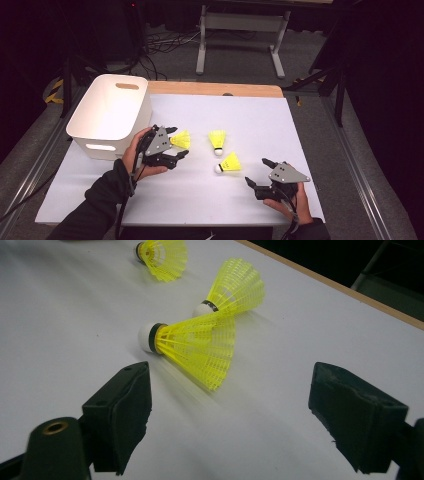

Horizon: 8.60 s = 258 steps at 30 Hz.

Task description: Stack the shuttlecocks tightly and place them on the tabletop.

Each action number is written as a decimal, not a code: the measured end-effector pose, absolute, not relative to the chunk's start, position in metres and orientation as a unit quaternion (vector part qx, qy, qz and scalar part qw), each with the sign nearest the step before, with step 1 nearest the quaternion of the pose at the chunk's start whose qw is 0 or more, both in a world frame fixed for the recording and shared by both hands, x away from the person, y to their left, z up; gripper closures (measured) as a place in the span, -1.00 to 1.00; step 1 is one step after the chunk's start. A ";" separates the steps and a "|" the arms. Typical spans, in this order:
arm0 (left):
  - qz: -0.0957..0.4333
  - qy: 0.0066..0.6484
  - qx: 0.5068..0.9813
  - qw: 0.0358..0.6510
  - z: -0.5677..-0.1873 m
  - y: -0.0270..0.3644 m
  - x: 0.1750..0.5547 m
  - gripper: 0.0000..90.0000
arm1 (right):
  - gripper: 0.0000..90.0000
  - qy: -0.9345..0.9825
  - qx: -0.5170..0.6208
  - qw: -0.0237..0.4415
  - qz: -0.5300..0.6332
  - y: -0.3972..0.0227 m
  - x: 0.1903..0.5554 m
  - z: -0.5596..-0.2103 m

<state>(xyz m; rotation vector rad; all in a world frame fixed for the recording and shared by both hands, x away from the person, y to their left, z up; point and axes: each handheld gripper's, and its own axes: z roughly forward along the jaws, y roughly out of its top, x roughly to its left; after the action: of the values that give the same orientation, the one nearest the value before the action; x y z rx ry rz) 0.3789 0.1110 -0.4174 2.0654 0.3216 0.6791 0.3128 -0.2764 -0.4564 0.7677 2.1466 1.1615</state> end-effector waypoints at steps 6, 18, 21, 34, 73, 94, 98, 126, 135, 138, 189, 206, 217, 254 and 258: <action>0.293 0.114 0.826 0.467 -0.424 0.138 0.348 -0.59 | -0.58 0.803 0.286 0.287 0.436 -0.276 0.313 -0.456; 0.284 0.138 0.809 0.496 -0.452 0.189 0.314 -0.63 | -0.50 0.807 0.284 0.279 0.437 -0.275 0.312 -0.457; 0.277 0.153 0.809 0.495 -0.461 0.198 0.310 -0.64 | -0.46 0.807 0.286 0.271 0.439 -0.276 0.313 -0.458; 0.254 0.213 0.796 0.507 -0.482 0.241 0.301 -0.77 | -0.32 0.837 0.273 0.239 0.410 -0.259 0.330 -0.464; 0.258 0.244 0.787 0.505 -0.485 0.261 0.287 -0.82 | 1.00 0.860 0.191 0.181 0.436 -0.234 0.344 -0.440; 0.255 0.241 0.783 0.513 -0.484 0.263 0.286 -0.82 | 1.00 0.849 0.220 0.202 0.436 -0.156 0.401 -0.428; 0.254 0.240 0.784 0.514 -0.484 0.263 0.286 -0.82 | 1.00 0.852 0.234 0.199 0.424 -0.143 0.414 -0.433; 0.242 0.231 0.789 0.515 -0.485 0.261 0.288 -0.81 | 1.00 0.868 0.256 0.154 0.397 -0.105 0.440 -0.455; 0.241 0.230 0.790 0.514 -0.485 0.260 0.288 -0.81 | 0.99 0.870 0.252 0.142 0.398 -0.096 0.434 -0.460; 0.239 0.230 0.791 0.514 -0.486 0.260 0.288 -0.81 | 0.98 0.871 0.256 0.139 0.396 -0.096 0.435 -0.463; 0.240 0.225 0.793 0.513 -0.487 0.257 0.287 -0.80 | -0.37 0.811 0.283 0.273 0.434 -0.201 0.419 -0.396; 0.239 0.221 0.794 0.514 -0.486 0.259 0.288 -0.80 | -0.33 0.902 0.274 0.143 0.302 -0.155 0.500 -0.416; 0.236 0.218 0.793 0.518 -0.486 0.259 0.287 -0.80 | 0.37 0.930 0.276 0.079 0.228 -0.143 0.517 -0.431; 0.248 0.222 0.793 0.509 -0.485 0.257 0.286 -0.80 | 0.82 0.813 0.311 0.158 0.466 -0.170 0.453 -0.433; 0.247 0.223 0.794 0.509 -0.486 0.257 0.286 -0.80 | 0.74 0.810 0.314 0.154 0.470 -0.184 0.443 -0.435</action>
<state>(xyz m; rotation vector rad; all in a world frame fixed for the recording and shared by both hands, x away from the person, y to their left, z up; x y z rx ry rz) 0.2863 0.2565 -0.4859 1.9130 0.5376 0.5962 0.4435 -0.1836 -0.4347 0.8998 2.3220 1.3481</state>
